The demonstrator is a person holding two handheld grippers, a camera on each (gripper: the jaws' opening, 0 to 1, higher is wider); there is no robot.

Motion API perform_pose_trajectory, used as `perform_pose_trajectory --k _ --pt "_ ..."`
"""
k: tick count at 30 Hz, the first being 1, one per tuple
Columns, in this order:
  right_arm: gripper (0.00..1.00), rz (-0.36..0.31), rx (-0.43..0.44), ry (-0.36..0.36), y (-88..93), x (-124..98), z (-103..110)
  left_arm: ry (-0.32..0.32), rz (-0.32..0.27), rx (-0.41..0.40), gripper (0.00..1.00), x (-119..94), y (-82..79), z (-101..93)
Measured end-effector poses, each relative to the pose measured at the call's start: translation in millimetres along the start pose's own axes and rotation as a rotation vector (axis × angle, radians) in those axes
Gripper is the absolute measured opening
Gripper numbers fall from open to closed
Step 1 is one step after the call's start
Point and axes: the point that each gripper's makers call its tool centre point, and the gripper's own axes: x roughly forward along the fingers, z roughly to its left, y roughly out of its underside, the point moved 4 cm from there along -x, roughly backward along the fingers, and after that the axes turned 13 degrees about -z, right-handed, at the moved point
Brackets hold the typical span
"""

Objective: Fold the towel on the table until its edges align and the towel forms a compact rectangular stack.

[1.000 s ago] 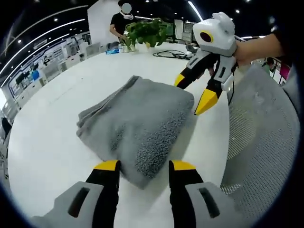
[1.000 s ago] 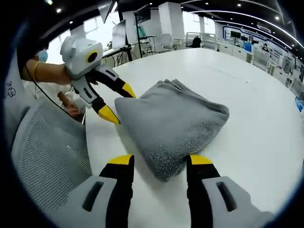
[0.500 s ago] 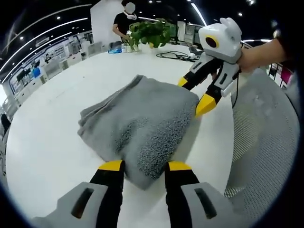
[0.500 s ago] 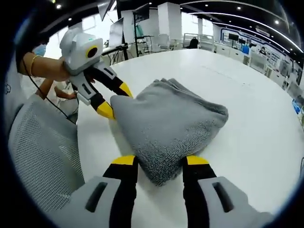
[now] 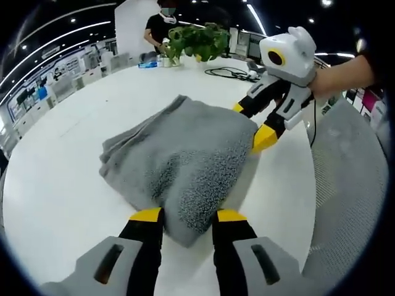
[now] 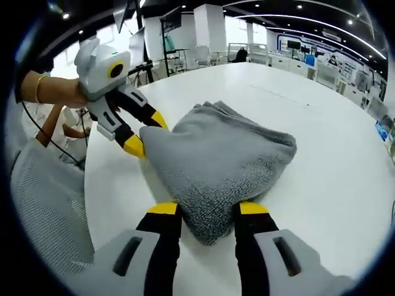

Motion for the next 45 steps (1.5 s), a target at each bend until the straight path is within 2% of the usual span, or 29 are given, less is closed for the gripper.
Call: perform_pose_trajectory --k 12,21,34,38,45 --pt "0.33 -0.019 0.033 0.049 -7.6 16 -39 -0.029 -0.048 -0.011 0.3 26 -14.4 27.1" --pt "0.33 -0.035 0.052 0.079 -11.4 26 -57 -0.04 -0.069 -0.021 0.3 39 -21.7 42.5" --pt "0.34 -0.029 0.037 0.085 -14.7 26 -61 -0.048 -0.074 -0.02 0.3 41 -24.7 44.0" --pt "0.35 -0.032 0.045 0.096 -16.1 24 -61 -0.077 -0.074 -0.019 0.3 42 -26.6 44.2" --pt "0.41 -0.041 0.059 0.099 -20.8 14 -58 -0.1 -0.105 -0.001 0.37 28 -36.3 39.5"
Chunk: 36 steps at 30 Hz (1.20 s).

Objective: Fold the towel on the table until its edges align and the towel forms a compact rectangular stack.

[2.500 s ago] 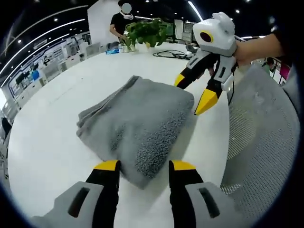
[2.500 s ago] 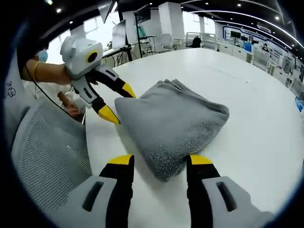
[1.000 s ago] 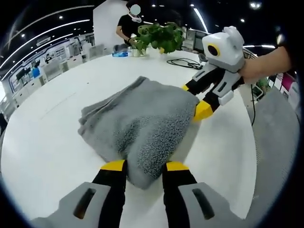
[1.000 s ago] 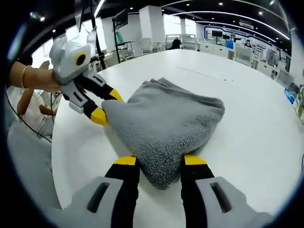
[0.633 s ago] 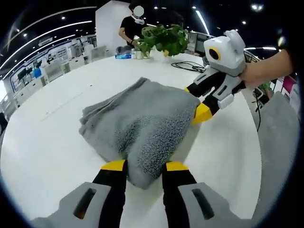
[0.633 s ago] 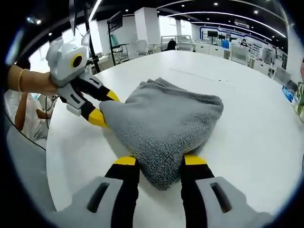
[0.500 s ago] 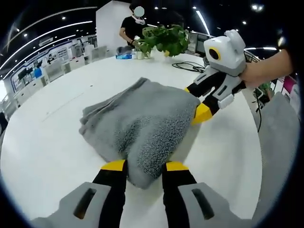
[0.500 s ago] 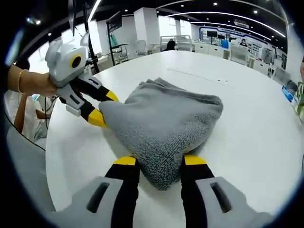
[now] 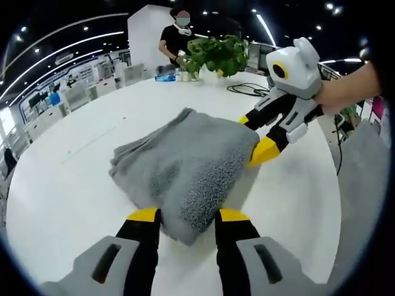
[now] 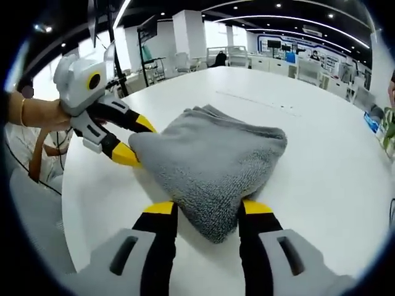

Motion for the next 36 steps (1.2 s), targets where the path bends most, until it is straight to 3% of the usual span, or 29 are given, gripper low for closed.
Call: perform_pose_trajectory --k 7,9,18,23,36 --pt "0.45 -0.027 0.003 0.011 -9.5 -24 0 -0.044 -0.073 -0.037 0.43 -21 -18.1 5.4" --pt "0.45 -0.033 0.004 0.023 -11.3 -30 0 -0.06 -0.084 -0.05 0.49 -28 -22.1 4.8" --pt "0.49 -0.065 0.024 0.046 -19.1 -61 9 -0.084 -0.132 -0.029 0.59 -60 -33.2 -8.1" --pt "0.5 -0.091 0.029 0.062 -24.5 -80 13 -0.119 -0.232 -0.033 0.59 -84 -46.0 -13.4" --pt "0.5 -0.128 0.066 0.074 -14.0 -129 40 -0.167 -0.287 -0.052 0.68 -132 -44.3 -39.5"
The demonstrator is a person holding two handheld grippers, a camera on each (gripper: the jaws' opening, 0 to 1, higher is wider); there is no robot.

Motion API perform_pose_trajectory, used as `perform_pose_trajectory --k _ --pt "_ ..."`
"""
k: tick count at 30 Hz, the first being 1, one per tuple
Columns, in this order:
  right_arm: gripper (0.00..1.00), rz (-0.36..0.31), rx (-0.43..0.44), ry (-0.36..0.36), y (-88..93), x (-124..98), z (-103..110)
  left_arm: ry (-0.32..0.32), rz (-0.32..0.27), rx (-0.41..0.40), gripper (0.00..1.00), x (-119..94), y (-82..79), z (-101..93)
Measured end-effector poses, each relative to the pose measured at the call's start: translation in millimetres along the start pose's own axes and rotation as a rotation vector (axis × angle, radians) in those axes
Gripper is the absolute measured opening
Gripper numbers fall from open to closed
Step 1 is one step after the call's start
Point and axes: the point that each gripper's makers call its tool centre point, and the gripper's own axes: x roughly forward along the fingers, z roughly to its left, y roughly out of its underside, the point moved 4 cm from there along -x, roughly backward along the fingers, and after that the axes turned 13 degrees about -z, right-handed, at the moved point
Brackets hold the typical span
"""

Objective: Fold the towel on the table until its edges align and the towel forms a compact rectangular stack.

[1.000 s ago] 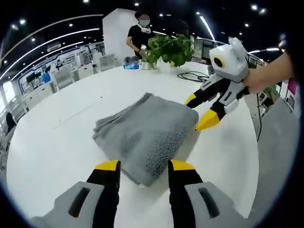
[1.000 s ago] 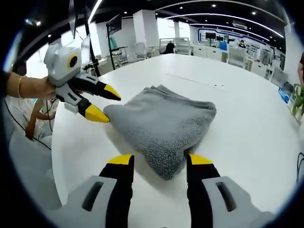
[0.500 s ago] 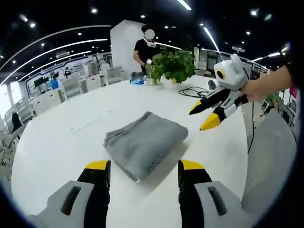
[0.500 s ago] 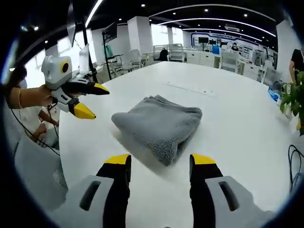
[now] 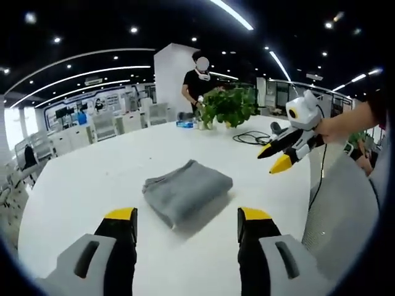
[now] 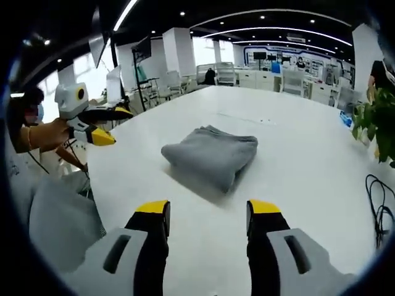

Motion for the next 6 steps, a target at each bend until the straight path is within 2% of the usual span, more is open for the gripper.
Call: perform_pose_trajectory --k 6 --pt "0.48 -0.032 0.037 0.004 5.0 -17 19 -0.022 -0.003 -0.037 0.71 -21 10.7 -17.0"
